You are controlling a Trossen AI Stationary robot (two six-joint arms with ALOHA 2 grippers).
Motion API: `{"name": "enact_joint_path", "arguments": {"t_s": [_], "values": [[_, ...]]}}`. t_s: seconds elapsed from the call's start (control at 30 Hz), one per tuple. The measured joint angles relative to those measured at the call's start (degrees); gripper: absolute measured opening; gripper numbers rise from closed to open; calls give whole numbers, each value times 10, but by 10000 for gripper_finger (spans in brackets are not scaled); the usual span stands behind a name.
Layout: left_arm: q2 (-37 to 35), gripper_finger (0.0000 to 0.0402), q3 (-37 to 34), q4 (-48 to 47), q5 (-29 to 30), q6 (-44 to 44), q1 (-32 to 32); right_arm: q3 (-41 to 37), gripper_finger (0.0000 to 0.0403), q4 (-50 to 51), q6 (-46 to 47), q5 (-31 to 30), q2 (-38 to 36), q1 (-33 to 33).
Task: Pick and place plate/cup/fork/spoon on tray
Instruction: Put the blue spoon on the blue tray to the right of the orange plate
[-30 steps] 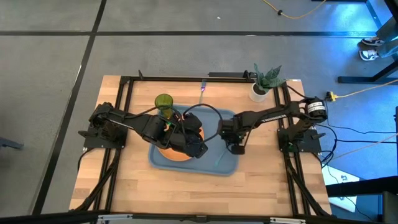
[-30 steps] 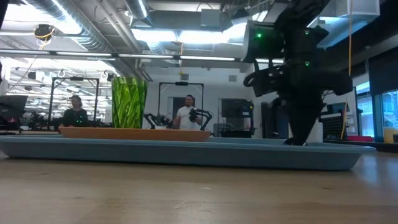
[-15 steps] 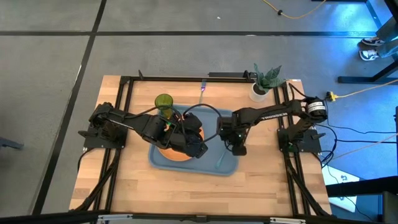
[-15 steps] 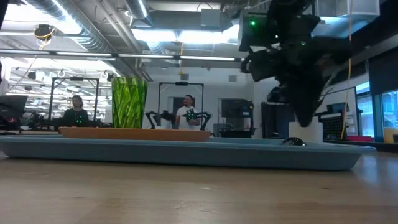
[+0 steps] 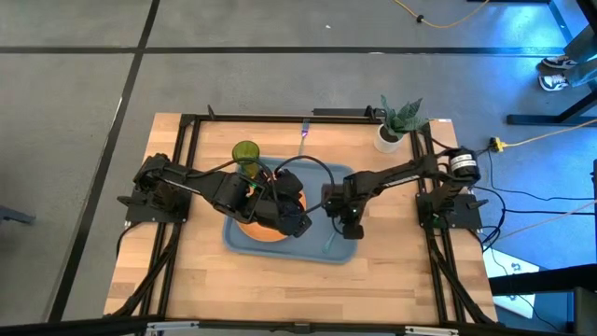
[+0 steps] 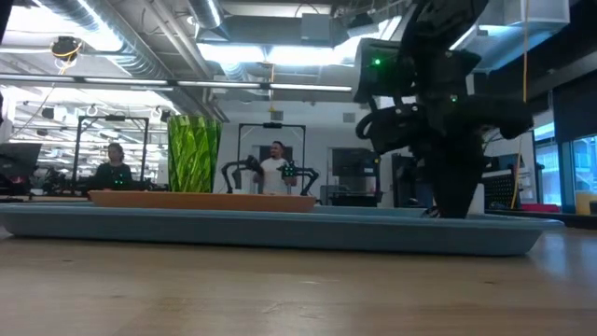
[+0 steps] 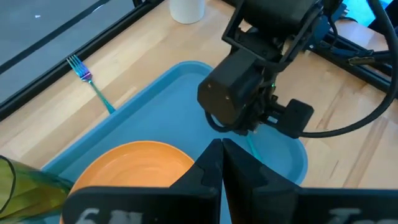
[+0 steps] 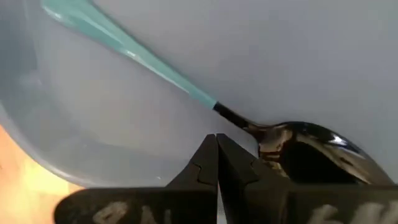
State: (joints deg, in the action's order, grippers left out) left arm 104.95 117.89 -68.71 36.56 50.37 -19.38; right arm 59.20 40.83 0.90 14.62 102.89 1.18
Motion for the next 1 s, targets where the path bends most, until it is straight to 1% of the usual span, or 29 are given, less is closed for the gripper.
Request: {"name": "enact_joint_path", "arguments": {"t_s": [0.37, 0.57, 1.0], "values": [[0, 0, 0, 1, 0, 0, 0, 2, 0, -38, -44, 5, 16, -12], [0, 0, 0, 1, 0, 0, 0, 20, 0, -42, -62, -7, 19, -25], [0, 0, 0, 2, 0, 0, 0, 33, 0, -40, -89, -2, 19, -47]]}}
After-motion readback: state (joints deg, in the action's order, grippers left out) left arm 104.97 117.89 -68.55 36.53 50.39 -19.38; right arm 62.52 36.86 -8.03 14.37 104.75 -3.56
